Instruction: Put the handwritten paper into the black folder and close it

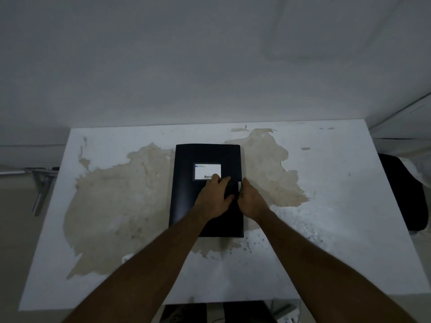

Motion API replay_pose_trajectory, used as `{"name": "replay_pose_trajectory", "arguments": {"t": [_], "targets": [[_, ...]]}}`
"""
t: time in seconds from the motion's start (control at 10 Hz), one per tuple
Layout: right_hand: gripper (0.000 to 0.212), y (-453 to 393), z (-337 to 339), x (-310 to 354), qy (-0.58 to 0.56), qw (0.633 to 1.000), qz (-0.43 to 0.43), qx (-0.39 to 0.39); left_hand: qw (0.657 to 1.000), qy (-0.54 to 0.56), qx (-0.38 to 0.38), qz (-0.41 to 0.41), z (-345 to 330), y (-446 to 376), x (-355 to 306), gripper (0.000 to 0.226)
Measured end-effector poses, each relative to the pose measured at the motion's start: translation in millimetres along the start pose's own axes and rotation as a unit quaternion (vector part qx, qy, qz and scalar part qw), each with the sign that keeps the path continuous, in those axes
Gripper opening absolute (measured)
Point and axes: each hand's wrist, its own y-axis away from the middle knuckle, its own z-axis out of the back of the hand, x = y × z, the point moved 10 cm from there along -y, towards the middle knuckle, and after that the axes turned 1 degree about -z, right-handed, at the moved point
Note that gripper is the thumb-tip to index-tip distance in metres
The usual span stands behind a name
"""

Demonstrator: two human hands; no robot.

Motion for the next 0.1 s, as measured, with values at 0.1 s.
{"name": "replay_pose_trajectory", "arguments": {"t": [0.1], "targets": [[0.041,-9.9,20.7,25.8,0.054,0.997,0.036,-0.045,0.994,-0.093,-0.053,-0.031,40.9,3.9,4.5,0.075]]}}
